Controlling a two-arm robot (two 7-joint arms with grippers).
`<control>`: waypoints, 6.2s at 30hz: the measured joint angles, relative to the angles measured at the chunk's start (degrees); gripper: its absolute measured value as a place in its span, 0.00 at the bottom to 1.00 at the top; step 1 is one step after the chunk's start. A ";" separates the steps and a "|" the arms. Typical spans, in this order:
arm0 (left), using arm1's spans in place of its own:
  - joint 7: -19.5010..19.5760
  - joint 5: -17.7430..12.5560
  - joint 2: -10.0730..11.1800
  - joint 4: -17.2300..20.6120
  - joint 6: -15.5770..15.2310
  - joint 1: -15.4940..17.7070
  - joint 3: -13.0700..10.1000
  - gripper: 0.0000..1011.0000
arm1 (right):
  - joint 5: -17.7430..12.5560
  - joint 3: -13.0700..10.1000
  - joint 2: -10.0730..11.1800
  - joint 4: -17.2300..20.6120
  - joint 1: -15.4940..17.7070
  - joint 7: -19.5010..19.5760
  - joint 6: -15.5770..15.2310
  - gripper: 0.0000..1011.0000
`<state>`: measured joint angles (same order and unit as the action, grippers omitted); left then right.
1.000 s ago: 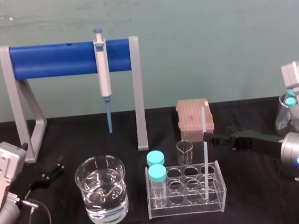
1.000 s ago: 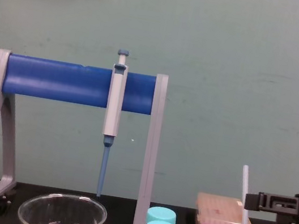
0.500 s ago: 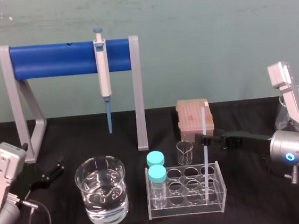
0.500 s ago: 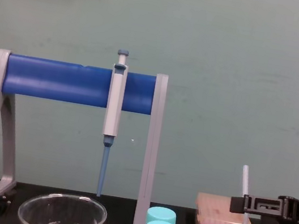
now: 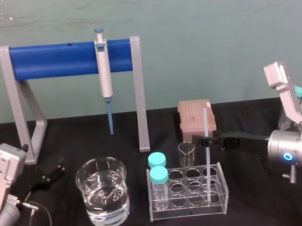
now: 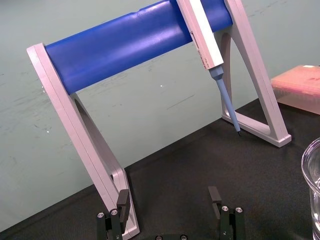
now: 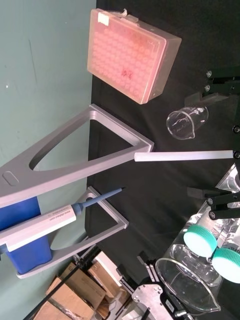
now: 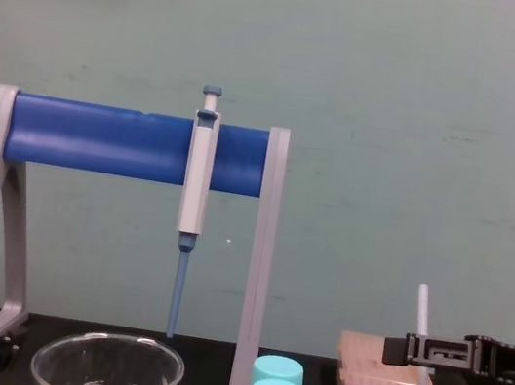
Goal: Pick up the stirring rod with one hand, then place it down.
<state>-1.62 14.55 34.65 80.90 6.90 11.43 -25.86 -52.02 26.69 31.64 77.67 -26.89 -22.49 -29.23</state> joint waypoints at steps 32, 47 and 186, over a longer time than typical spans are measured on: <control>0.00 0.00 0.00 0.00 0.00 0.00 0.00 0.99 | -2.60 4.71 1.19 -2.20 -2.92 -1.26 2.62 0.15; 0.00 0.00 0.00 0.00 0.00 0.00 0.00 0.99 | -3.39 5.87 2.15 -1.48 -3.28 -0.62 3.91 0.07; 0.00 0.00 0.00 0.00 0.00 0.00 0.00 0.99 | 6.82 -1.96 11.61 20.04 4.53 0.44 17.07 0.07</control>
<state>-1.62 14.55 34.64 80.90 6.90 11.43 -25.86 -45.20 24.73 43.26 97.71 -22.35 -22.05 -12.16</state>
